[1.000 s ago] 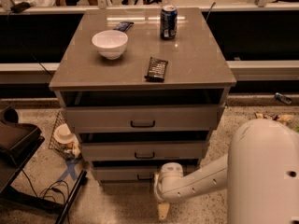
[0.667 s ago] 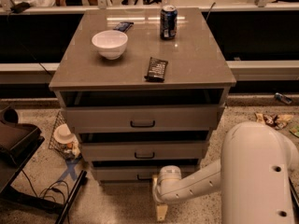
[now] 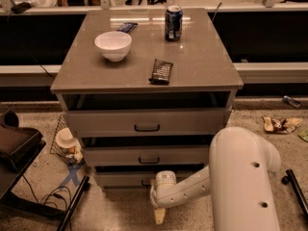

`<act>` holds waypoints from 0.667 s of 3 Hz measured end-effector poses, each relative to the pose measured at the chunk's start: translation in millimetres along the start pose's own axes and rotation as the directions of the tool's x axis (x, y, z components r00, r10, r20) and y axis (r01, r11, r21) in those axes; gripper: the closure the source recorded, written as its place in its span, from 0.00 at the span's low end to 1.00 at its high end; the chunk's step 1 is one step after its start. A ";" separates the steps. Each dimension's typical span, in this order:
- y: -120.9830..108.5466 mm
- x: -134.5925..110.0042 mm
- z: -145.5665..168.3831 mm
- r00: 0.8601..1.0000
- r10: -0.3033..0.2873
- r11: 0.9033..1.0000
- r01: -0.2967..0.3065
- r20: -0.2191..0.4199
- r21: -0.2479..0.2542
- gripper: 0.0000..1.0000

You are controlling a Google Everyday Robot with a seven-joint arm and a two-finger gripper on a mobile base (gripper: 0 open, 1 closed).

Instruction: Open bottom drawer

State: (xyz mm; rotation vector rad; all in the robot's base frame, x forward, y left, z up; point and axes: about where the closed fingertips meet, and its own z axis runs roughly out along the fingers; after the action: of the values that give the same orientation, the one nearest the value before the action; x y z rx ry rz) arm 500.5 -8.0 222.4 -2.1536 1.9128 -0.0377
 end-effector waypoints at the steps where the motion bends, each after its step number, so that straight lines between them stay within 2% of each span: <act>1: 0.8 -0.1 14.6 0.999 0.004 1.000 -0.005 -0.042 -0.023 0.00; 2: 2.0 10.5 50.0 0.997 0.030 0.997 -0.035 -0.073 -0.070 0.00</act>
Offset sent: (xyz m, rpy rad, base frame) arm 0.0261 -0.0083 -0.0952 -0.0967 0.1255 -0.0787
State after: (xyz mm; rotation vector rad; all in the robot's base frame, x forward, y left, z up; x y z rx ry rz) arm 509.5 -9.7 172.1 -2.1943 2.0179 -0.0424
